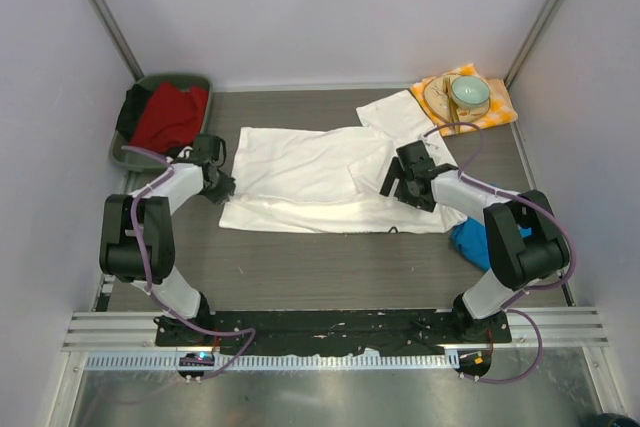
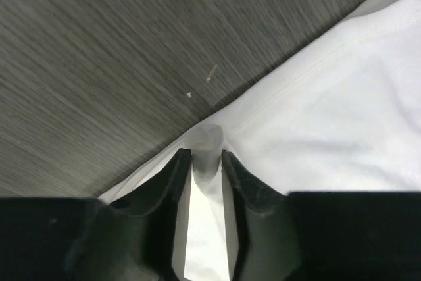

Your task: Fold and stack the t-shirts

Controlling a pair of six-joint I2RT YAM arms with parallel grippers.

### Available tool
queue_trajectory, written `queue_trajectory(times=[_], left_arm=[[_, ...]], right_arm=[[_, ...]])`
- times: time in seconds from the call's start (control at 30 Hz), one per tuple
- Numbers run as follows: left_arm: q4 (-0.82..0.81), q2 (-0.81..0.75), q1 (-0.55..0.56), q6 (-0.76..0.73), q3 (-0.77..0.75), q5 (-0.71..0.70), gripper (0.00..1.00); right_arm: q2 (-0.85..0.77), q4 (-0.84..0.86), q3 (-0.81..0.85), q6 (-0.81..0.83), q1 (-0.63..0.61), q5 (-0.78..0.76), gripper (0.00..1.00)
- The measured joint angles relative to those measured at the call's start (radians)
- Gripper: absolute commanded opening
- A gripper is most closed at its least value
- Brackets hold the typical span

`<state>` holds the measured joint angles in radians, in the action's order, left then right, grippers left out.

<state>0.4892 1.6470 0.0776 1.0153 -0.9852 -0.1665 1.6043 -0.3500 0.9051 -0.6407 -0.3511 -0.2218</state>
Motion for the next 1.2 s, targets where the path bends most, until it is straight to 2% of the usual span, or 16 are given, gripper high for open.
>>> queue_trajectory(times=[0.07,0.1,0.47,0.77,0.93,1.2], left_arm=[[-0.026,-0.002,-0.005,0.003,0.002,0.008,0.91],[-0.041,-0.005,-0.006,0.007,0.003,0.013,0.99],[-0.104,-0.098,-0.004,0.034,0.037,0.069,1.0],[-0.145,-0.289,0.084,0.032,0.215,0.102,1.0],[-0.198,-0.258,0.148,0.023,0.257,0.119,1.0],[-0.306,-0.161,0.17,-0.003,0.239,0.122,1.0]], right_arm=[[0.0,0.002,0.0,0.0,-0.004,0.0,0.96],[0.0,0.003,0.0,0.0,-0.006,0.0,0.96],[-0.003,0.021,-0.013,0.007,-0.022,0.009,0.96],[-0.092,0.047,-0.024,0.005,-0.072,0.08,0.97],[-0.115,0.095,-0.024,-0.014,-0.097,0.16,0.97],[-0.184,0.105,-0.076,-0.024,-0.1,0.186,0.97]])
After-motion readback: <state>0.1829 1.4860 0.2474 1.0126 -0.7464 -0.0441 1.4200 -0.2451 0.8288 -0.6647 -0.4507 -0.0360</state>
